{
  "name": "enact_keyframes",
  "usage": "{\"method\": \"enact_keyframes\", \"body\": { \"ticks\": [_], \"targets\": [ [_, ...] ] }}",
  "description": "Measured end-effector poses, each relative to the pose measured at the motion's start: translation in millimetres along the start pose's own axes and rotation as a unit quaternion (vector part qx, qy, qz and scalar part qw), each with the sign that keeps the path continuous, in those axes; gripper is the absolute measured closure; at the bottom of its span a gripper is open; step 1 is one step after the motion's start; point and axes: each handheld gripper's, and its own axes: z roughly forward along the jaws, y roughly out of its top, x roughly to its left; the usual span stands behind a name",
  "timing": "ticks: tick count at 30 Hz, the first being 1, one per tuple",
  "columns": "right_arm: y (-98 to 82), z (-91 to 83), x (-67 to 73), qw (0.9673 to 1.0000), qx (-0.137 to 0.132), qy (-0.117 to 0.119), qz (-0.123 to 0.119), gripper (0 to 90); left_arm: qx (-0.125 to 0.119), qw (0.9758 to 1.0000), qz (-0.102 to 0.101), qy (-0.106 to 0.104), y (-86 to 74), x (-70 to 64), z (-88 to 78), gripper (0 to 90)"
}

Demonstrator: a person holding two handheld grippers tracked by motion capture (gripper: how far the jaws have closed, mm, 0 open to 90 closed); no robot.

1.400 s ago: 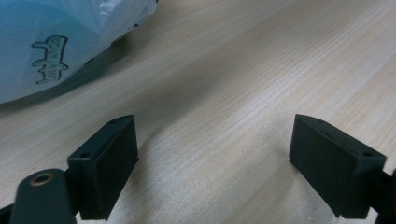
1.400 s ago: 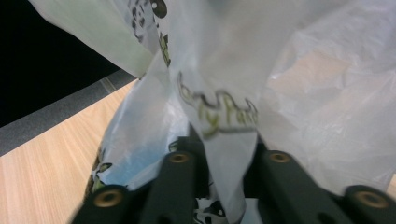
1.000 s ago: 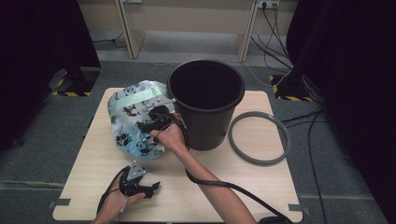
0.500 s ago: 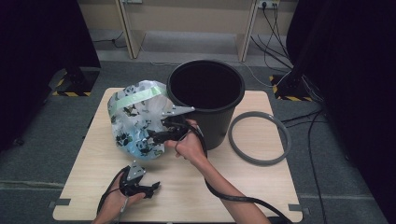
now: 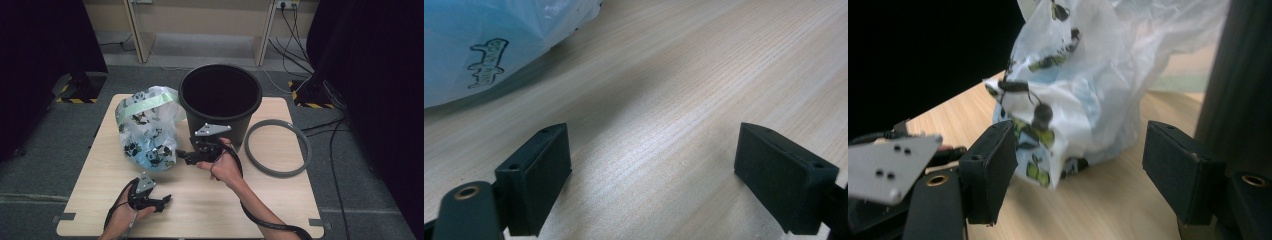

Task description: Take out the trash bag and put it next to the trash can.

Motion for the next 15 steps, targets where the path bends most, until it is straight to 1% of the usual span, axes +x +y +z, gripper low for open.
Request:
{"method": "enact_keyframes", "body": {
  "ticks": [4,7,10,15],
  "targets": [
    [-12.4,-12.0,-7.1,1.0000,-0.004,-0.004,0.008,29.5,0.000,1.0000,-0.001,0.001,0.0,0.1,0.0,14.2],
    [-22.7,-22.0,-14.3,0.9997,-0.007,-0.018,0.014,28.5,0.000,1.0000,-0.002,0.002,0.0,0.1,0.0,14.2],
    [-33.9,-31.5,-21.2,0.9992,-0.013,-0.021,0.031,28.0,0.000,1.0000,-0.002,0.002,0.0,0.2,0.1,14.2],
    [-50.5,-43.4,-27.0,0.9984,-0.019,-0.026,0.047,26.9,0.000,1.0000,-0.003,0.003,0.0,0.4,0.1,14.2]
  ]
}}
